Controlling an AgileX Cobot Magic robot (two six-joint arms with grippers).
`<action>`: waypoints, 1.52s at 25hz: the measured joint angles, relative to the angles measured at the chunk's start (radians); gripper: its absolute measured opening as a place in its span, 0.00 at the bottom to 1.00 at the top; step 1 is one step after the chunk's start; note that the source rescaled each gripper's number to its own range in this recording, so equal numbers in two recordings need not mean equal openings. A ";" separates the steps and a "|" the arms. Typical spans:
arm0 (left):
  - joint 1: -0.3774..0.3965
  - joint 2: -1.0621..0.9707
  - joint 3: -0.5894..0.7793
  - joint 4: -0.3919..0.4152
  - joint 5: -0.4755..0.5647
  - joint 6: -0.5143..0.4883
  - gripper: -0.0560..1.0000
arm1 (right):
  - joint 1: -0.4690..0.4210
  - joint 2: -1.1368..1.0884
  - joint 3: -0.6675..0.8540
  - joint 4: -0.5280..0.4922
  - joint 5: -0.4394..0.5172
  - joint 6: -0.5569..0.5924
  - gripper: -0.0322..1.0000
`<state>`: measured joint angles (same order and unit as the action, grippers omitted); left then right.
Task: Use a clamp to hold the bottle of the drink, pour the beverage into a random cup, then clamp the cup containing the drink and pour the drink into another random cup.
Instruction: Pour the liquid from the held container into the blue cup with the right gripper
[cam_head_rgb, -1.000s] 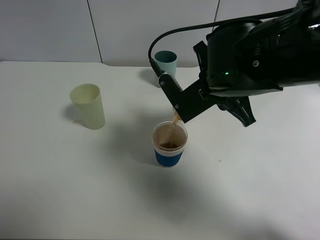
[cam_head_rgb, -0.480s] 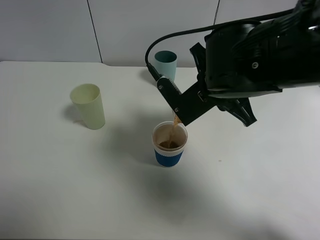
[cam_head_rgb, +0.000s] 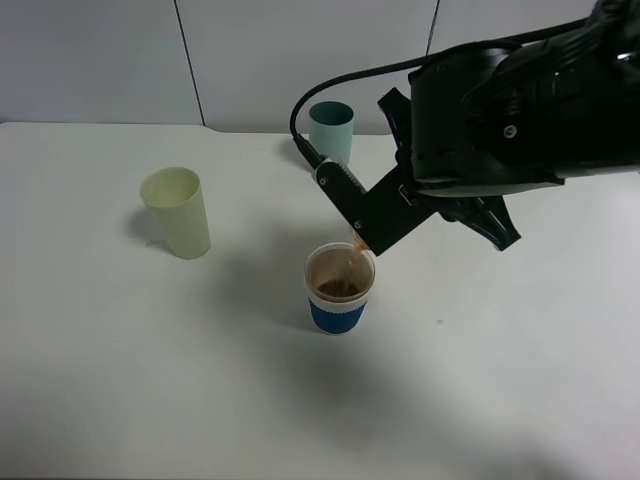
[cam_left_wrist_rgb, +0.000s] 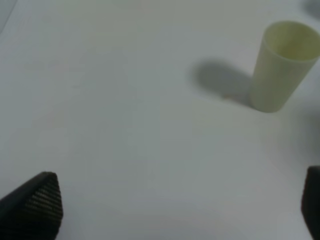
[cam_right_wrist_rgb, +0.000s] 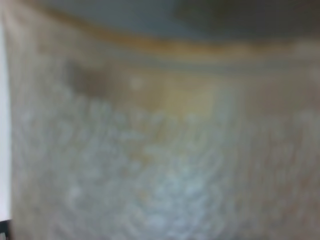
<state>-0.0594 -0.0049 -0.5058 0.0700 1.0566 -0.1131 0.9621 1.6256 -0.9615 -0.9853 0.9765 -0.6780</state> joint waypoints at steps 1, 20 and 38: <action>0.000 0.000 0.000 0.000 0.000 0.000 0.90 | 0.000 0.000 0.000 0.000 0.002 -0.004 0.04; 0.000 0.000 0.000 0.000 0.000 0.000 0.90 | 0.022 0.043 -0.001 -0.026 -0.002 -0.003 0.04; 0.000 0.000 0.000 0.000 0.000 0.000 0.90 | 0.023 0.044 -0.001 -0.093 -0.040 -0.003 0.04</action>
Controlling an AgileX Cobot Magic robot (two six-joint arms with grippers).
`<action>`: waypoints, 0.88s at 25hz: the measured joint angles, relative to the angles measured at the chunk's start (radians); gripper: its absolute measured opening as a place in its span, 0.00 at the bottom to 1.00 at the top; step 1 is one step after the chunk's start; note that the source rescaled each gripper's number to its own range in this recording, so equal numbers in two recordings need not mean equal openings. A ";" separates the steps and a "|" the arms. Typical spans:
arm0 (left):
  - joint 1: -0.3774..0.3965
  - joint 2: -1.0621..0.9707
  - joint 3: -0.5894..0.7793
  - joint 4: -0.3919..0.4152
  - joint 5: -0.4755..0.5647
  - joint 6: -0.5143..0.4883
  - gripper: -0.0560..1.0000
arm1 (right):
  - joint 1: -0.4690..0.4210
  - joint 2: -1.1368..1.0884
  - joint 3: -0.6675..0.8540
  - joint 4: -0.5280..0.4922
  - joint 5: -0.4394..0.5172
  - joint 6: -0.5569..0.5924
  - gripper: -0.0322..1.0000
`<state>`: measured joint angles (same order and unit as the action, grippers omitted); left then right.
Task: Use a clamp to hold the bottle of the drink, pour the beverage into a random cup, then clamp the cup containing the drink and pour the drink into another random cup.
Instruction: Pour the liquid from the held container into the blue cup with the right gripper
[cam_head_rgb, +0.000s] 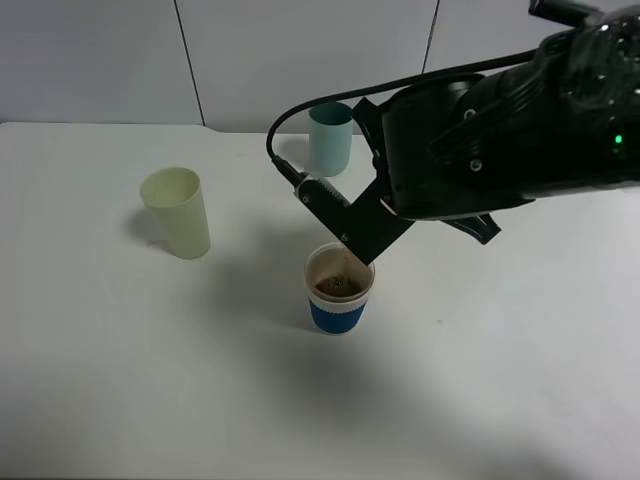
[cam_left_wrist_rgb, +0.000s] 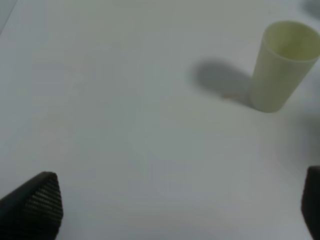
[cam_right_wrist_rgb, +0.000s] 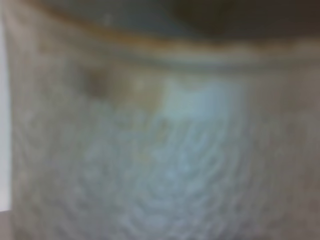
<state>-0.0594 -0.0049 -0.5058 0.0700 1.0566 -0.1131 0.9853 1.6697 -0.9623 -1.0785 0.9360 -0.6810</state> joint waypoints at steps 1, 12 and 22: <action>0.000 0.000 0.000 0.000 0.000 0.000 0.90 | 0.000 0.009 0.000 -0.010 -0.008 0.000 0.04; 0.000 0.000 0.000 0.000 0.000 0.000 0.90 | 0.000 0.051 0.000 -0.022 -0.034 0.008 0.04; 0.000 0.000 0.000 0.000 0.000 0.000 0.90 | 0.017 0.051 0.000 -0.112 -0.052 0.019 0.04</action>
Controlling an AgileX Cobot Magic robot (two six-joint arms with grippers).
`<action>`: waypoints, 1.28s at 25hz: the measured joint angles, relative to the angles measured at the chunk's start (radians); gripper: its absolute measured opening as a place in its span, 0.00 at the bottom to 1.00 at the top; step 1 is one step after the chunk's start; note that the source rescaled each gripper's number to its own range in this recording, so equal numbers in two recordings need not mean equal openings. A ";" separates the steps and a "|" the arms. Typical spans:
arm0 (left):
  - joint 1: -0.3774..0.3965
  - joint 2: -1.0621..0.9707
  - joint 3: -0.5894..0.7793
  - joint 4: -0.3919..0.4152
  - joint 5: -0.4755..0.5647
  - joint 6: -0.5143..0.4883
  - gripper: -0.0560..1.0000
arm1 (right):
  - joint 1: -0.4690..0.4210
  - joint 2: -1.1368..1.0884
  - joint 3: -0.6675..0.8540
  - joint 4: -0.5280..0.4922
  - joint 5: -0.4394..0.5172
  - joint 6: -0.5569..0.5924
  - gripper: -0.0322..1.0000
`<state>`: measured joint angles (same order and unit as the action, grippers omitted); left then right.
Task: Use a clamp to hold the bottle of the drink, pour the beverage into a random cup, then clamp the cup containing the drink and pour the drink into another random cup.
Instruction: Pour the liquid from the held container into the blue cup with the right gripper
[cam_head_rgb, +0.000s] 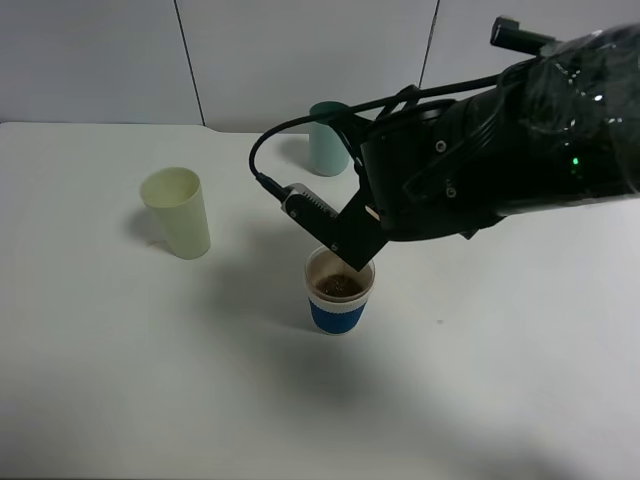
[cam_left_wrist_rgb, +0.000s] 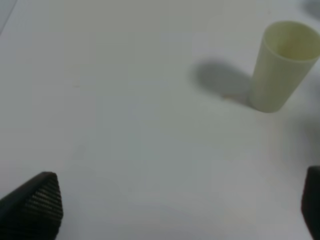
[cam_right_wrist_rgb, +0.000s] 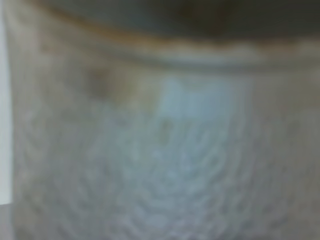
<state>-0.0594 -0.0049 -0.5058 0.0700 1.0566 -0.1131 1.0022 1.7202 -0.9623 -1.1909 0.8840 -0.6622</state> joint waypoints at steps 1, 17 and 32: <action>0.000 0.000 0.000 0.000 0.000 0.000 0.90 | 0.004 0.000 0.000 -0.003 -0.009 0.000 0.04; 0.000 0.000 0.000 0.000 0.000 0.000 0.90 | 0.033 0.000 0.000 -0.056 0.000 0.006 0.03; 0.000 0.000 0.000 0.000 0.000 0.000 0.90 | 0.051 0.000 0.000 -0.108 0.042 0.004 0.03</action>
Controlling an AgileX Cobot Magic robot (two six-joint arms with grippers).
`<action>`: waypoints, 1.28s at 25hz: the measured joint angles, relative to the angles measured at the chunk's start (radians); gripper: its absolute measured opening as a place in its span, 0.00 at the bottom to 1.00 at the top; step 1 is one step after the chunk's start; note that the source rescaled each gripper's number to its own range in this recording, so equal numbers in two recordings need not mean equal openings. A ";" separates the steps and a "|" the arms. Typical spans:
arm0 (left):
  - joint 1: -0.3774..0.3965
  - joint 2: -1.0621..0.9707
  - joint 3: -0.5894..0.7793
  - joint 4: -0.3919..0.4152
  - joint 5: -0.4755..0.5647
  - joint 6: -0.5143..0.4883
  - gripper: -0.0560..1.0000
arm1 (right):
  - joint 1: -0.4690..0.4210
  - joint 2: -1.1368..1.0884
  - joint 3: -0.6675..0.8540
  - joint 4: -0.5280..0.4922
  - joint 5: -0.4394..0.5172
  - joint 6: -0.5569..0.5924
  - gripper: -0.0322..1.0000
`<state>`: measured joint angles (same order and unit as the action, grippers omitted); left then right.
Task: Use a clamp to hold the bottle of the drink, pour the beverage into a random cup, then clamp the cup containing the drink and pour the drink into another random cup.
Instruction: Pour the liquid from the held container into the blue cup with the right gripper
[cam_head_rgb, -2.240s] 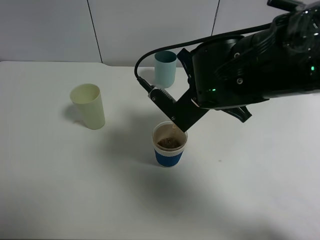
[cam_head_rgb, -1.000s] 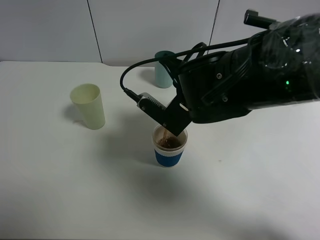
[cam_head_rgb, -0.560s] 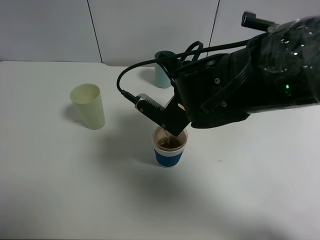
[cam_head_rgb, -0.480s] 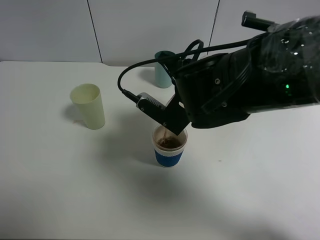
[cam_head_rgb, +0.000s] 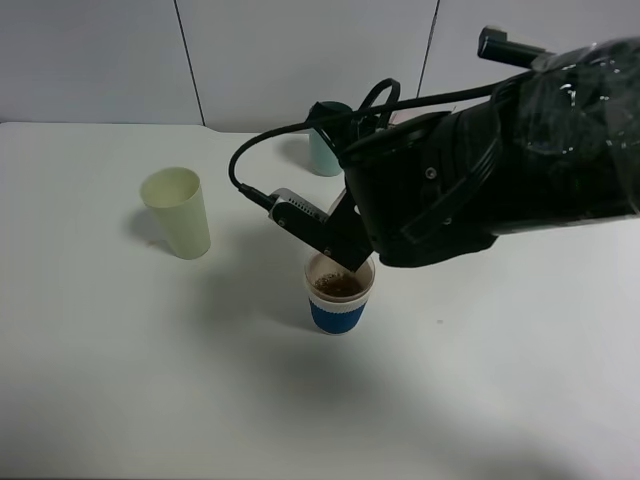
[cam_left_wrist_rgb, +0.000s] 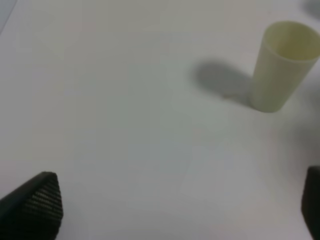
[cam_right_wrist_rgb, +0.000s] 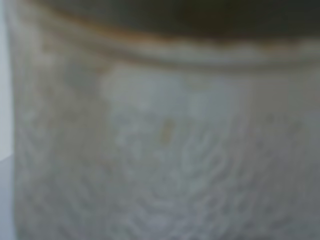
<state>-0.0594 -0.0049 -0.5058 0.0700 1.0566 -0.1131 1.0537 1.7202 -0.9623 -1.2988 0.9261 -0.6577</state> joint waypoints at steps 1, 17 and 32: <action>0.000 0.000 0.000 0.000 0.000 0.000 0.90 | 0.003 0.000 0.000 0.000 0.000 -0.001 0.03; 0.000 0.000 0.000 0.000 0.000 0.000 0.90 | 0.017 0.000 0.000 -0.027 0.005 -0.008 0.03; 0.000 0.000 0.000 0.000 0.000 0.000 0.90 | 0.017 0.000 0.000 -0.091 -0.007 -0.005 0.03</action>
<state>-0.0594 -0.0049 -0.5058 0.0700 1.0566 -0.1131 1.0703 1.7202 -0.9623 -1.3902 0.9190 -0.6627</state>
